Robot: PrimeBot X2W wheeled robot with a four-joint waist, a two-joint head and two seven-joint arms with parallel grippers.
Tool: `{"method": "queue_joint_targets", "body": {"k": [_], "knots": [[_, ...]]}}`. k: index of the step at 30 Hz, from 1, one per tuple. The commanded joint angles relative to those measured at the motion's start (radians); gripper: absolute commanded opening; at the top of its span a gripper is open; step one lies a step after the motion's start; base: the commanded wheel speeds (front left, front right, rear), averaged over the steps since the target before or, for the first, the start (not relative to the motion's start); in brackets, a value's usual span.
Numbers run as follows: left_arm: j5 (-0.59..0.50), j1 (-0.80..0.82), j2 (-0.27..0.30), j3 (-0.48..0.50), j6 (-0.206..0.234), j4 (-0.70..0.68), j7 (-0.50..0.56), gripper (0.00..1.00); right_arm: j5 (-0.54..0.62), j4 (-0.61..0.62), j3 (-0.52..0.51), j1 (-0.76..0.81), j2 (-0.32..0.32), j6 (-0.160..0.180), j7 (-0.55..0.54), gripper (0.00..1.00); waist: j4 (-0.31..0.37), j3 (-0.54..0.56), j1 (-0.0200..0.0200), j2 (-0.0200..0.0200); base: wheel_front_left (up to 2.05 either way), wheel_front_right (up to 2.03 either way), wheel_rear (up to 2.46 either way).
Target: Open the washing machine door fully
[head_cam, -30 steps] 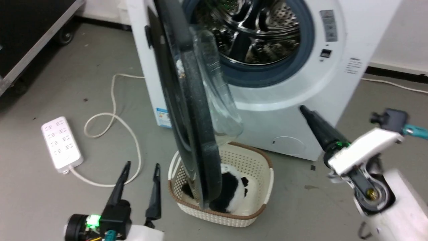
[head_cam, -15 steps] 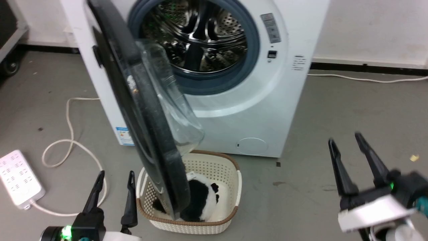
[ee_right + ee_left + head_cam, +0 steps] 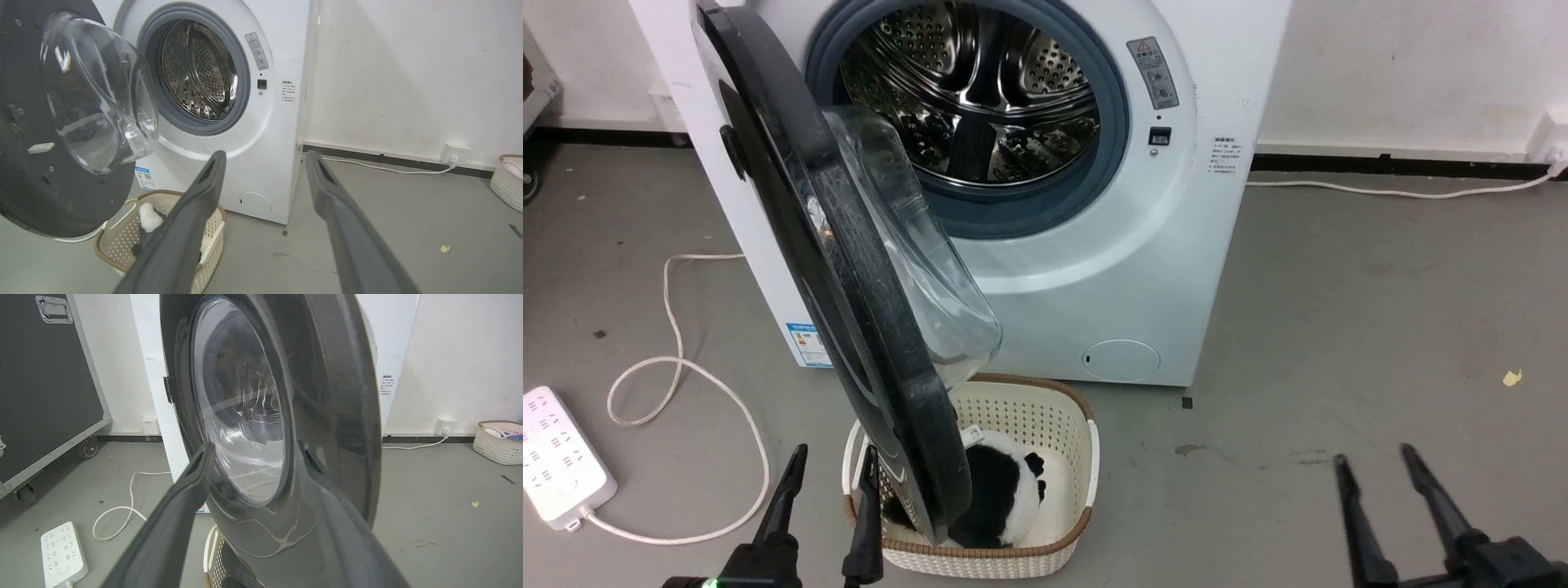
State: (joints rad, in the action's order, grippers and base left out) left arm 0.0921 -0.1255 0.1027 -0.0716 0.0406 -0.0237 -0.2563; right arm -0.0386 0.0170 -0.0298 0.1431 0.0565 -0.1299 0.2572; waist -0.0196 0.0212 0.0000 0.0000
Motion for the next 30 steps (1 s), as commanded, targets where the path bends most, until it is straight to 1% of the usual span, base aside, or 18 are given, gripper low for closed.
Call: {"method": "queue_joint_targets", "body": {"k": [1, 8, 9, 10, 15, 19, 25, 30], "knots": [[-0.002, -0.011, -0.004, 0.000, -0.004, 0.001, -0.006, 1.00, 0.001, 0.007, -0.006, 0.014, -0.005, -0.001, 0.004, 1.00, -0.003, 0.002, 0.0000, 0.0000, 0.00, 0.00, 0.00], [-0.014, -0.007, -0.012, 0.013, -0.011, 0.001, -0.006, 1.00, -0.022, 0.012, 0.003, 0.015, -0.006, -0.001, 0.004, 1.00, -0.007, 0.003, 0.0000, 0.0000, 0.00, 0.00, 0.00], [-0.014, -0.008, -0.013, 0.013, -0.014, 0.005, -0.006, 0.13, -0.026, 0.012, 0.004, 0.013, -0.006, -0.001, 0.004, 1.00, -0.007, 0.003, 0.0000, 0.0000, 0.00, 0.00, 0.00], [-0.015, -0.008, -0.014, 0.014, -0.016, 0.007, -0.006, 0.00, -0.031, 0.012, 0.004, 0.012, -0.006, -0.001, 0.004, 1.00, -0.007, 0.003, 0.0000, 0.0000, 0.00, 0.00, 0.00], [-0.007, -0.001, -0.022, 0.037, -0.012, -0.008, -0.006, 0.00, -0.036, 0.008, 0.013, 0.010, -0.006, -0.001, 0.004, 1.00, -0.010, 0.001, 0.0000, 0.0000, 0.00, 0.00, 0.00], [-0.004, 0.007, -0.030, 0.062, -0.001, -0.058, -0.006, 0.00, -0.039, 0.007, 0.017, 0.007, -0.006, -0.001, 0.004, 1.00, -0.013, 0.000, 0.0000, 0.0000, 0.00, 0.00, 0.00], [0.012, 0.050, -0.035, 0.166, 0.030, -0.185, -0.006, 0.00, -0.037, 0.007, 0.024, -0.002, -0.006, -0.001, 0.004, 1.00, -0.009, -0.001, 0.0000, 0.0000, 0.00, 0.00, 0.00], [0.029, 0.120, -0.039, 0.229, 0.027, -0.344, -0.006, 0.00, -0.040, 0.005, 0.019, -0.008, -0.006, -0.001, 0.004, 1.00, -0.011, 0.001, 0.0000, 0.0000, 0.00, 0.00, 0.00]]}}
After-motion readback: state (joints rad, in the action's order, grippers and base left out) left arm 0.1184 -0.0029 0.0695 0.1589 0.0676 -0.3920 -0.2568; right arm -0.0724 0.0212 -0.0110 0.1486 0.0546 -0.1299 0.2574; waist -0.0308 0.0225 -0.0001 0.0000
